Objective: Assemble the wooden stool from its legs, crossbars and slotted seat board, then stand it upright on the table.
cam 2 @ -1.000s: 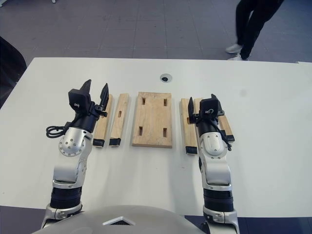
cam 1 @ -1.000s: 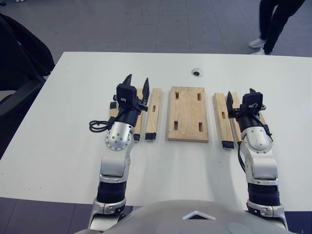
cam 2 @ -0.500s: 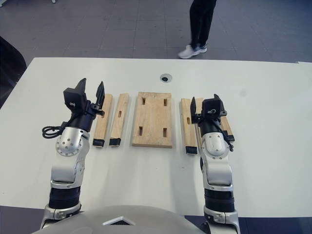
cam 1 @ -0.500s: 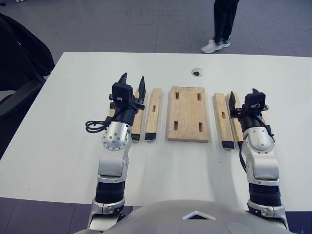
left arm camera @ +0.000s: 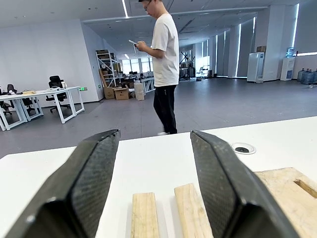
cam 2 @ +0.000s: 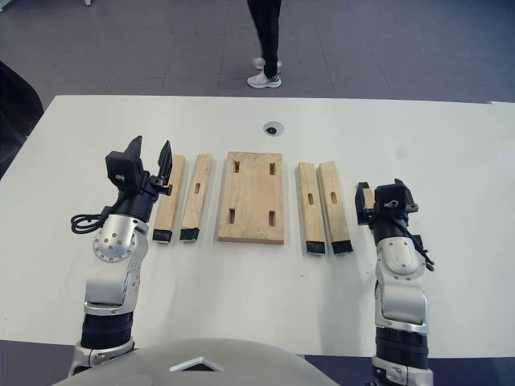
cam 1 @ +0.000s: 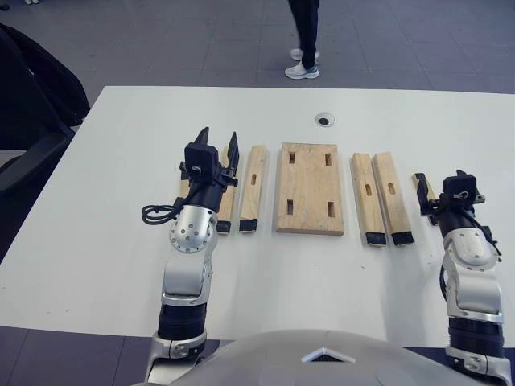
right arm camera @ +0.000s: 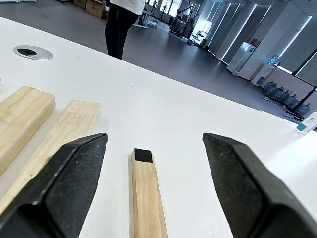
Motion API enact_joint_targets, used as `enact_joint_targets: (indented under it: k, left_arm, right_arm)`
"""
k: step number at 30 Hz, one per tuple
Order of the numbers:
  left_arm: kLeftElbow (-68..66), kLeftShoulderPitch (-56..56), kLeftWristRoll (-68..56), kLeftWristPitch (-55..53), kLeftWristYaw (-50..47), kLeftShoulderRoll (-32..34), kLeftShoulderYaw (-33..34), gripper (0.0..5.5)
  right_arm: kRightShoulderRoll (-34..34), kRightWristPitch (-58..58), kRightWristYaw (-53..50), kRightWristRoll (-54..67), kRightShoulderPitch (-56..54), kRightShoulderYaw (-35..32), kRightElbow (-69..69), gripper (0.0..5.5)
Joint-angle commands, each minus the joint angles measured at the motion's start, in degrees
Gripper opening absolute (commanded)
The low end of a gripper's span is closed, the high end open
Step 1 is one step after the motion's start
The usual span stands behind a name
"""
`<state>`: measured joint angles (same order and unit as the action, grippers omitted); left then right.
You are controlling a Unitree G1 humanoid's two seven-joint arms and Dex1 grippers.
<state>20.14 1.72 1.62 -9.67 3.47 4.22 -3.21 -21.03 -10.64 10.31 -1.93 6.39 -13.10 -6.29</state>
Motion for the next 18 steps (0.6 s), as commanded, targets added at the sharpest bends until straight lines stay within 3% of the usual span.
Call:
enact_joint_targets:
  k: [1,13,18]
  left_arm:
    - [0.72,0.61,0.55,-0.44,-0.29,-0.16,-0.35,2.62]
    - [1.18,0.91,0.18,-0.87,0.30,0.08,-0.63,2.62]
    - [1.40,1.13,0.06,-1.06,0.16,-0.07,-0.62,2.65]
  right_arm:
    - [-2.94,-0.09,5.14,2.93,-1.32,-0.81,5.19,3.52]
    - [-5.27,-13.18,10.73,10.83,-2.52,-3.45,8.60,3.52]
    - [-5.43,-14.72,11.86,10.67,-1.17,-2.77,8.26,2.80]
